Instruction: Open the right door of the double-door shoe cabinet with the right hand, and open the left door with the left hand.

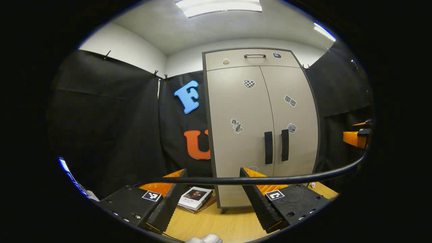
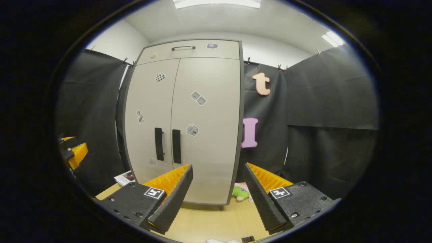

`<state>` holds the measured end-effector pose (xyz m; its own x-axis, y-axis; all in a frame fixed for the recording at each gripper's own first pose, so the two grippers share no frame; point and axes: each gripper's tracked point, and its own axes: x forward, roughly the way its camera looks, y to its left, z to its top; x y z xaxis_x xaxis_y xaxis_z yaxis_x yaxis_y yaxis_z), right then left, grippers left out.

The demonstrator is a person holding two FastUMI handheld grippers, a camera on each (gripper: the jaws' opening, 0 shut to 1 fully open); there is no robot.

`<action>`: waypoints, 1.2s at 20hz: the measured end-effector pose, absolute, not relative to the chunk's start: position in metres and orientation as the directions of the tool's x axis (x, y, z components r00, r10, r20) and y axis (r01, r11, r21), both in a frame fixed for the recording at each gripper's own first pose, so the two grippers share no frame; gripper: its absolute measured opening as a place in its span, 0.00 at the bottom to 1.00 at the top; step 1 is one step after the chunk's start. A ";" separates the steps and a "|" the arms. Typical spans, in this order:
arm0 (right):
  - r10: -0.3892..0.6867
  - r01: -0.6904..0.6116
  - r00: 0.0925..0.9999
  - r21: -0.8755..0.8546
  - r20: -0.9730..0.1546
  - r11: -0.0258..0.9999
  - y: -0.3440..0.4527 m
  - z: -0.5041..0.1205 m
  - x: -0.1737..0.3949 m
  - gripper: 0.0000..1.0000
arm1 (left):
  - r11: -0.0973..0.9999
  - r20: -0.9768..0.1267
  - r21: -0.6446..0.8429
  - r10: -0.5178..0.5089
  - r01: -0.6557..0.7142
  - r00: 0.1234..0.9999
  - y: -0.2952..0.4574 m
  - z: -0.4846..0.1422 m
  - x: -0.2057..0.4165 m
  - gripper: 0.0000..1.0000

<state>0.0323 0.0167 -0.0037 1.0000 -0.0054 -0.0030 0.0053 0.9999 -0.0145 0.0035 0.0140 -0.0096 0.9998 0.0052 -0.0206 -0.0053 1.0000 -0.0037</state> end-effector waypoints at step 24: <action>0.036 -0.036 0.999 0.000 -0.019 0.999 0.153 -0.020 0.257 0.96 | 0.996 -0.087 -0.003 0.087 -0.088 0.992 0.072 -0.038 -0.003 0.96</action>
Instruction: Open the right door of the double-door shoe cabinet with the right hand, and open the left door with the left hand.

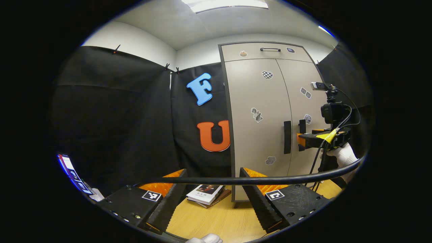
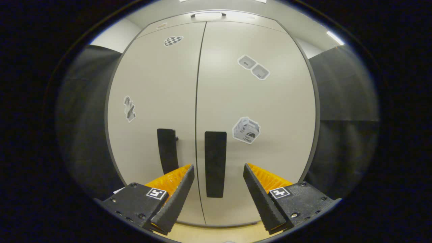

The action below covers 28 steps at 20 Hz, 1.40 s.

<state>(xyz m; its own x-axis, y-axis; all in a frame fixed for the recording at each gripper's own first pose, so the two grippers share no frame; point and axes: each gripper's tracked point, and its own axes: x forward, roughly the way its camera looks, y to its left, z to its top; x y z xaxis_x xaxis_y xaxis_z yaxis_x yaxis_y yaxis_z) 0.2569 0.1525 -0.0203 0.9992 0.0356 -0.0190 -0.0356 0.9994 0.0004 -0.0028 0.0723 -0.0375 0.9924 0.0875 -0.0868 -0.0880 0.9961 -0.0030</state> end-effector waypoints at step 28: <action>0.097 -0.094 0.993 0.046 -0.073 0.995 0.127 -0.040 0.202 0.24 | 0.990 -0.112 0.003 0.140 -0.141 0.984 0.096 -0.043 -0.019 0.96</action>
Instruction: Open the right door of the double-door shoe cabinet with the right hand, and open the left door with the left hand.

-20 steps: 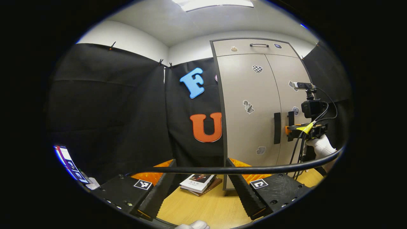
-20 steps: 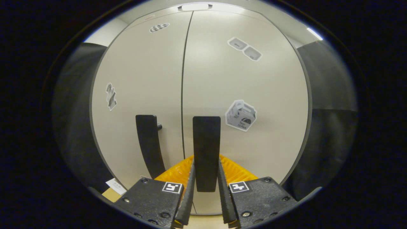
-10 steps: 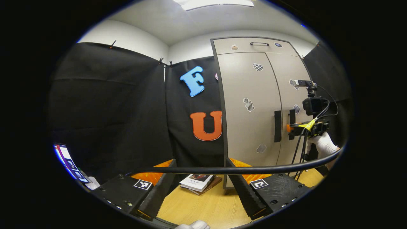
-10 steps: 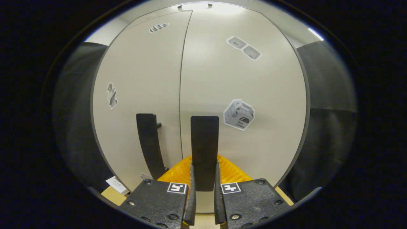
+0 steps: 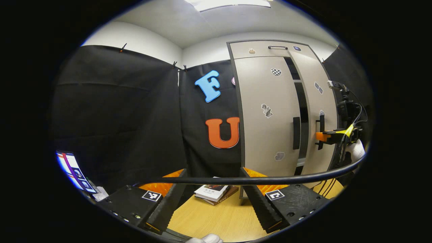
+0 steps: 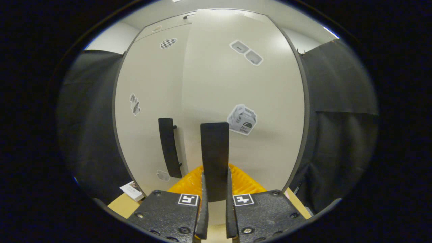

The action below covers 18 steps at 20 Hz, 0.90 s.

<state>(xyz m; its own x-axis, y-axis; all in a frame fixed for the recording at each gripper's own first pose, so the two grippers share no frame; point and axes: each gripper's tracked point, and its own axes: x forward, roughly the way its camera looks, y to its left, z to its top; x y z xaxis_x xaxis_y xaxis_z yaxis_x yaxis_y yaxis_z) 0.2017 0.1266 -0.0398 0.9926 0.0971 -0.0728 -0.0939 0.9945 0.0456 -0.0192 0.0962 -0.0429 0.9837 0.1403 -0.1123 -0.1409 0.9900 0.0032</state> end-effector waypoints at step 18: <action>0.000 0.002 0.995 0.020 -0.098 1.000 0.003 -0.047 0.098 0.12 | 0.997 -0.079 0.000 0.071 -0.072 0.994 0.053 -0.028 -0.039 0.96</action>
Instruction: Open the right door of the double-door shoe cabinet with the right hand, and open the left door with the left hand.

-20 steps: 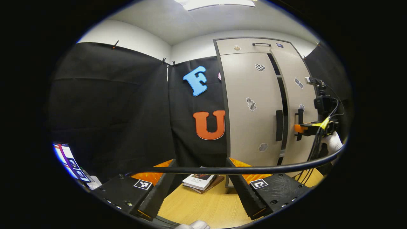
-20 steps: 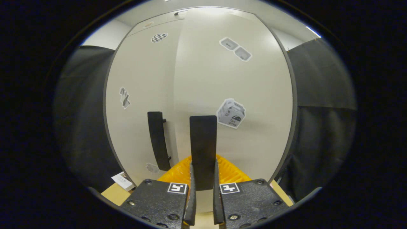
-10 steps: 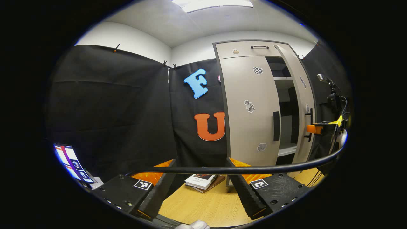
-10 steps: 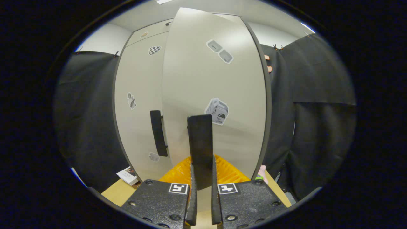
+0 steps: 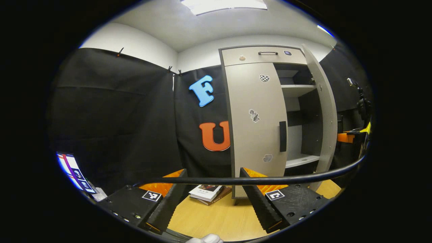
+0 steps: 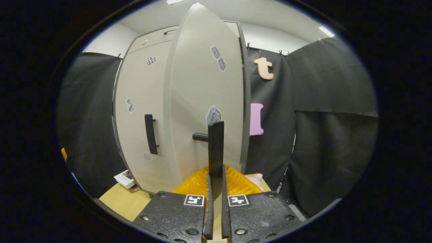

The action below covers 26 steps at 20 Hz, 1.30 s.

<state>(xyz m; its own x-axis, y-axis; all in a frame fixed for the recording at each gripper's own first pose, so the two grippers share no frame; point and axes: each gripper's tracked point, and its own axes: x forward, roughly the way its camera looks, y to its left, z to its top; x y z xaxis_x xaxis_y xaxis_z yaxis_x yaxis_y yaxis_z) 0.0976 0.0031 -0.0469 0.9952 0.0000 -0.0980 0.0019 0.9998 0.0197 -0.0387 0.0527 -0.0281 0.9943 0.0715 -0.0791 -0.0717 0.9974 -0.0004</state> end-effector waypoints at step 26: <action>-0.140 0.140 0.987 -0.006 -0.076 0.990 -0.137 -0.051 0.063 0.69 | 0.999 -0.086 -0.028 -0.048 0.046 0.995 -0.030 -0.024 -0.013 0.96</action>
<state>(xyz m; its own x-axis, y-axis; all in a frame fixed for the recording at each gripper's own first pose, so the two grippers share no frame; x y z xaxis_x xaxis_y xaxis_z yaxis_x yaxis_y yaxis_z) 0.0625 -0.1371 -0.0506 0.9873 -0.1398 -0.0757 0.1397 0.9902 -0.0062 -0.0135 -0.0302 -0.0240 0.9951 -0.0478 -0.0862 0.0456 0.9986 -0.0280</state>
